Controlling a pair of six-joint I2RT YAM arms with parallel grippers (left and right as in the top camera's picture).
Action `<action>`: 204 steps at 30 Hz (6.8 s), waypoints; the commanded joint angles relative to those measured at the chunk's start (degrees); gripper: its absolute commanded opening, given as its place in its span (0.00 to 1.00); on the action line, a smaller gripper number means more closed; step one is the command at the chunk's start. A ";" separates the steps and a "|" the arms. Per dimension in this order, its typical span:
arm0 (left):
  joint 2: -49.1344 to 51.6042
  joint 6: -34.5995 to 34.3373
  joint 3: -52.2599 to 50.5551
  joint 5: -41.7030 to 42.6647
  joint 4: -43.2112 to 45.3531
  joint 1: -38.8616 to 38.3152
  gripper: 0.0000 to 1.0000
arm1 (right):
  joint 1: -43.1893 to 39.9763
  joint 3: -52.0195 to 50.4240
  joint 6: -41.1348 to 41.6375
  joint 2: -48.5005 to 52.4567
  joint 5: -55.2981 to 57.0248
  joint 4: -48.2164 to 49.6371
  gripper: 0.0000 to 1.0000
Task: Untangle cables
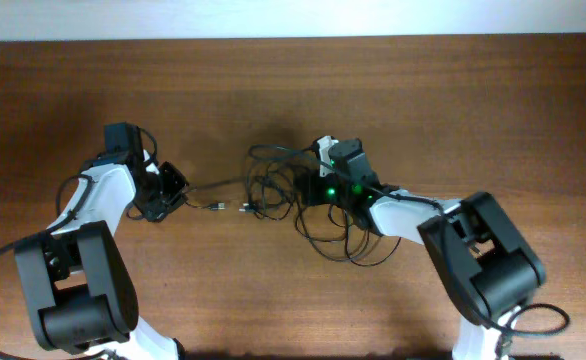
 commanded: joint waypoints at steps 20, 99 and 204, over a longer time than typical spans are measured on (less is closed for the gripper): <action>-0.55 -4.92 -0.48 -0.87 -1.05 0.17 0.59 | -18.80 0.00 -2.60 -15.52 -0.98 -50.21 0.07; -2.51 18.05 -0.04 4.57 18.58 -26.53 0.00 | -7.80 4.20 -5.51 -15.61 1.99 -29.81 0.24; -2.19 15.04 -0.37 -1.40 20.00 -26.64 0.03 | 3.93 5.22 23.87 -1.68 9.05 -0.92 0.05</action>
